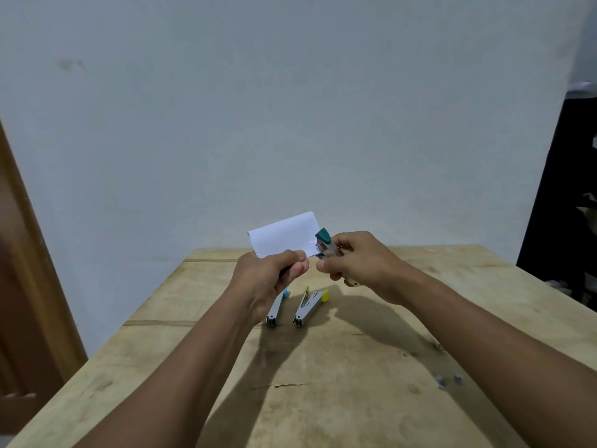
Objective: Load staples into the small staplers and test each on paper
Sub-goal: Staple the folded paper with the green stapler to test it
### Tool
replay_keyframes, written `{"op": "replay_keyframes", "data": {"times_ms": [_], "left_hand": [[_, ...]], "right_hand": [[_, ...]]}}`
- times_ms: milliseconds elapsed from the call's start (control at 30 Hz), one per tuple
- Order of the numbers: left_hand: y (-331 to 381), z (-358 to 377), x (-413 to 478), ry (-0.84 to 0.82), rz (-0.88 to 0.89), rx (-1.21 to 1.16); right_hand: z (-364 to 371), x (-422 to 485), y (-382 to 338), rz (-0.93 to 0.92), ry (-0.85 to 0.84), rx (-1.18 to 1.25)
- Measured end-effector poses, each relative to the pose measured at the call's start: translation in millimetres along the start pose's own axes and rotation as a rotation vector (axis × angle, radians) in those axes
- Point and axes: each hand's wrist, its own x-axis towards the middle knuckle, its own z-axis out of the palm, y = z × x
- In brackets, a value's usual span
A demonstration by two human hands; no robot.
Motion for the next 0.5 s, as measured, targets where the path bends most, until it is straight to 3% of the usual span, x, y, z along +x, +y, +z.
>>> {"op": "replay_keyframes", "data": {"times_ms": [167,500], "left_hand": [[0.1,-0.3,-0.3,-0.009,0.047,-0.017],[-4.1,5.7,-2.3,-0.034,0.090,0.037]], "right_hand": [[-1.7,1.9,-10.4,0.192,-0.065,0.271],[0.9,7.5,-18.2,0.216,-0.025,0.247]]}}
